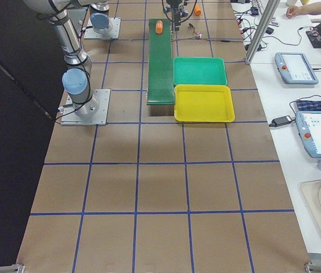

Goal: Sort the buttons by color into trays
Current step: 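Reach the left gripper back and grasp the second orange cylinder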

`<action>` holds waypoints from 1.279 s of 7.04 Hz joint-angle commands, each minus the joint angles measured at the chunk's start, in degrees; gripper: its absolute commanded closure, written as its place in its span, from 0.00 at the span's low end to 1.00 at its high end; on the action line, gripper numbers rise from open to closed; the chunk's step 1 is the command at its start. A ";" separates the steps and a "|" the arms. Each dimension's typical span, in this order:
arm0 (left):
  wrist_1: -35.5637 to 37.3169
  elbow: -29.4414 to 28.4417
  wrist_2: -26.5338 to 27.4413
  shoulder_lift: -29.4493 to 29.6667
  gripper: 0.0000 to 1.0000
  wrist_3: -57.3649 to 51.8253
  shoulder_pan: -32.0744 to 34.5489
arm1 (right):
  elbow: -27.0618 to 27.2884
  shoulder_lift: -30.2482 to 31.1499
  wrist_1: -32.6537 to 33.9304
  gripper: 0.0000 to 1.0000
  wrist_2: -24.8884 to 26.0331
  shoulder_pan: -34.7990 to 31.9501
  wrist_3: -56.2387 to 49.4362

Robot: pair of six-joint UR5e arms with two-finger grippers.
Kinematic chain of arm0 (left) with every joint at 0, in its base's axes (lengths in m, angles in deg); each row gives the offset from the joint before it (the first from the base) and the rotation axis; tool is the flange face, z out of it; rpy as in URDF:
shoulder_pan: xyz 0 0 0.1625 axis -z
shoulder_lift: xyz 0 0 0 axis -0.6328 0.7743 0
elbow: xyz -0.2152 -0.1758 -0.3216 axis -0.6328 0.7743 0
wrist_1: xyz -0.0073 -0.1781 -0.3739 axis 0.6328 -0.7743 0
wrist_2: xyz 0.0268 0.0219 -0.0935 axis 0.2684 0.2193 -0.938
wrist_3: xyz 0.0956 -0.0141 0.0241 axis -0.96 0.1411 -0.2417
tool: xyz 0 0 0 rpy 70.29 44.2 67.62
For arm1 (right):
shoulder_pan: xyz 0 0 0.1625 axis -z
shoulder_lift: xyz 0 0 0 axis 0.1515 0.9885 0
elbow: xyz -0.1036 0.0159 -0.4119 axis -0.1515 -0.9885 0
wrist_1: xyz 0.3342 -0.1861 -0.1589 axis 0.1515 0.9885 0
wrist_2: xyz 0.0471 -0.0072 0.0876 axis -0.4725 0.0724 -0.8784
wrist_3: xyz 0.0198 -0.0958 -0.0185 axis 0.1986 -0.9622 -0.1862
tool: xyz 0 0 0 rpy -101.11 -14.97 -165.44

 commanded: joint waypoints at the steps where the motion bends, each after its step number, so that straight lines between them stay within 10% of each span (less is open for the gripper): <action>1: 0.66 -9.72 2.07 11.44 0.00 -3.85 -5.64 | 0.00 -0.08 0.00 0.00 0.00 0.00 0.00; 9: 5.59 -13.18 -0.65 21.33 0.00 -9.60 -8.48 | 0.00 -0.09 0.00 0.00 0.00 0.00 0.00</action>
